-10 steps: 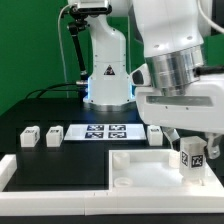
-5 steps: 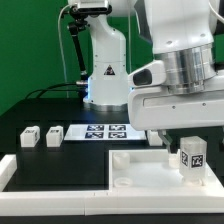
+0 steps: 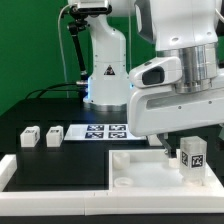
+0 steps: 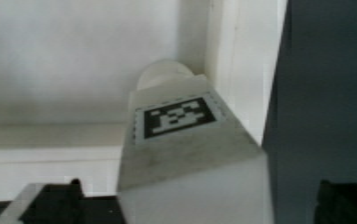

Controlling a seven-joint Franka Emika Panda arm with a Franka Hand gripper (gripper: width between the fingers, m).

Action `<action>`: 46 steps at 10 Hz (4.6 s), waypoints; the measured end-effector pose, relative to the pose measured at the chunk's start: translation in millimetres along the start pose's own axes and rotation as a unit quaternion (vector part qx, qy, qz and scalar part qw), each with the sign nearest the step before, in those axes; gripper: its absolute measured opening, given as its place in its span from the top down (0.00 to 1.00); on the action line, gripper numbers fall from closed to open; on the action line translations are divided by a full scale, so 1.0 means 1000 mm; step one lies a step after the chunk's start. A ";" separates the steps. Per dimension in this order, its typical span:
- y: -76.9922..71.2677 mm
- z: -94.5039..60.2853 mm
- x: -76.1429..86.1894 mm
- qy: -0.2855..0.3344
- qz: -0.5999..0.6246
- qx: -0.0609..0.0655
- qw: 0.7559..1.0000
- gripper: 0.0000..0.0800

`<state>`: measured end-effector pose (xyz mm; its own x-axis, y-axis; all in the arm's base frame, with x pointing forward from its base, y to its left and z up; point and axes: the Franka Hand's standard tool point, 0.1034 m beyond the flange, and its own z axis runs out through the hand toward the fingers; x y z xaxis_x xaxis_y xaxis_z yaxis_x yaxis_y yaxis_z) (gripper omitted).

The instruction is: Assemble square table

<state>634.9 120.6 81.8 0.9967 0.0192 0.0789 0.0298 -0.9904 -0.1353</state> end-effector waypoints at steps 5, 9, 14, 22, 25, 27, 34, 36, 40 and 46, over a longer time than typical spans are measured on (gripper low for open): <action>0.004 0.000 0.000 0.001 0.117 -0.001 0.993 0.62; 0.008 0.002 -0.002 0.015 0.413 0.000 0.911 0.62; 0.019 0.003 -0.004 0.008 0.598 0.035 0.801 0.56; 0.003 0.001 -0.005 -0.002 0.133 -0.003 0.991 0.19; 0.003 -0.002 -0.001 -0.002 -0.030 -0.018 0.999 0.19; 0.003 -0.002 -0.002 -0.002 -0.014 -0.018 1.000 0.37; 0.007 -0.001 -0.002 0.002 0.268 -0.018 0.963 0.64; 0.007 0.000 -0.005 0.000 0.468 -0.017 0.883 0.64; 0.008 0.000 -0.006 -0.007 0.700 -0.005 0.714 0.63; 0.004 0.003 -0.010 -0.024 0.467 -0.012 0.884 0.23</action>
Offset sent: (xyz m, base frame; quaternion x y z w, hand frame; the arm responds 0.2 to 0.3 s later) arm 0.0000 0.0000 0.0000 0.0000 0.0000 0.1296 0.9916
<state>624.8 116.4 77.8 0.5876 -0.8033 -0.0976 -0.8089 -0.5797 -0.0982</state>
